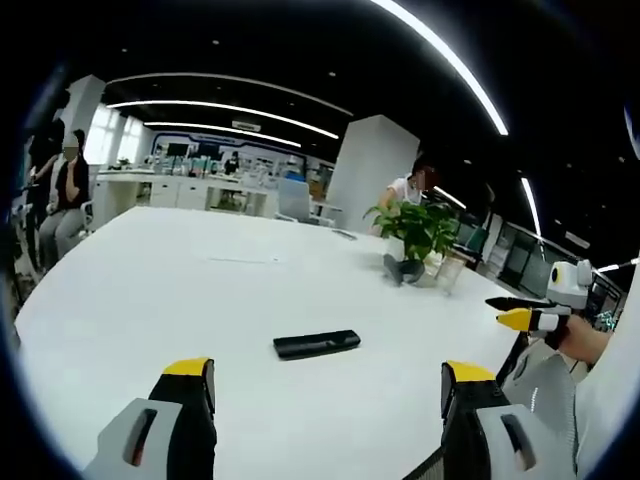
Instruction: Press the specified remote control buttons in sequence, fully releasing each button before pressing the next.
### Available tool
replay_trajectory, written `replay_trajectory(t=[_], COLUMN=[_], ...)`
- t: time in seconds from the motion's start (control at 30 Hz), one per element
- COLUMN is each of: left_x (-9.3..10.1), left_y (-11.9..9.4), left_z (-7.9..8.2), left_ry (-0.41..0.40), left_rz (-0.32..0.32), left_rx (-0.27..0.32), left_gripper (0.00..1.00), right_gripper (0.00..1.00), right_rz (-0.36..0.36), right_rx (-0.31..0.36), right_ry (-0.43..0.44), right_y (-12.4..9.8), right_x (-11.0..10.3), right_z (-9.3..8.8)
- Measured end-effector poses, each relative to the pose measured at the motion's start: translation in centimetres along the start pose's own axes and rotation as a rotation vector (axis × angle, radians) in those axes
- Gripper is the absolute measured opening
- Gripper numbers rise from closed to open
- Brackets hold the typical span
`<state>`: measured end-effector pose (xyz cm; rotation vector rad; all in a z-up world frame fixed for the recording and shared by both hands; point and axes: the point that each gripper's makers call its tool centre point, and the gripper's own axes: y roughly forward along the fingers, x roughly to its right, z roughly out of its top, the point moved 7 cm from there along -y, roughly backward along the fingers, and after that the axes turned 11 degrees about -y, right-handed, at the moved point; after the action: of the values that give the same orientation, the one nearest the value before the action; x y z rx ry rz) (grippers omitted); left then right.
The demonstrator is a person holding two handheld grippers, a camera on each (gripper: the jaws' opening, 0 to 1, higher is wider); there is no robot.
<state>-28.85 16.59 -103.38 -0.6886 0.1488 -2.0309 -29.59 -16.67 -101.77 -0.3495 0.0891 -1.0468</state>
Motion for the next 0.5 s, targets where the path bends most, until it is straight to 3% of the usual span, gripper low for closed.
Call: replay_trajectory(t=[0.1, 0.17, 0.27, 0.37, 0.5], left_x=[-1.2, -1.8, -2.5, -3.0, -2.8], left_y=[1.6, 2.7, 3.7, 5.1, 7.1], left_z=[-1.1, -1.4, -1.8, -1.9, -1.0], left_ry=[0.078, 0.089, 0.104, 0.213, 0.306], left_rz=[-0.006, -0.019, -0.049, -0.055, -0.115], left_rx=[-0.170, -0.227, -0.285, -0.374, -0.415], left_gripper=[0.98, 0.97, 0.97, 0.96, 0.96], right_gripper=[0.83, 0.81, 0.79, 0.78, 0.76], right_rz=[0.007, 0.010, 0.017, 0.025, 0.038], right_rx=[-0.006, -0.010, -0.025, -0.040, -0.053], right_ry=[-0.015, -0.018, -0.020, -0.024, -0.038], right_y=[0.0, 0.0, 0.0, 0.1, 0.3], right_x=[-0.2, -0.4, -0.7, -0.9, -1.0], right_z=[0.0, -0.1, -0.2, -0.4, -0.4])
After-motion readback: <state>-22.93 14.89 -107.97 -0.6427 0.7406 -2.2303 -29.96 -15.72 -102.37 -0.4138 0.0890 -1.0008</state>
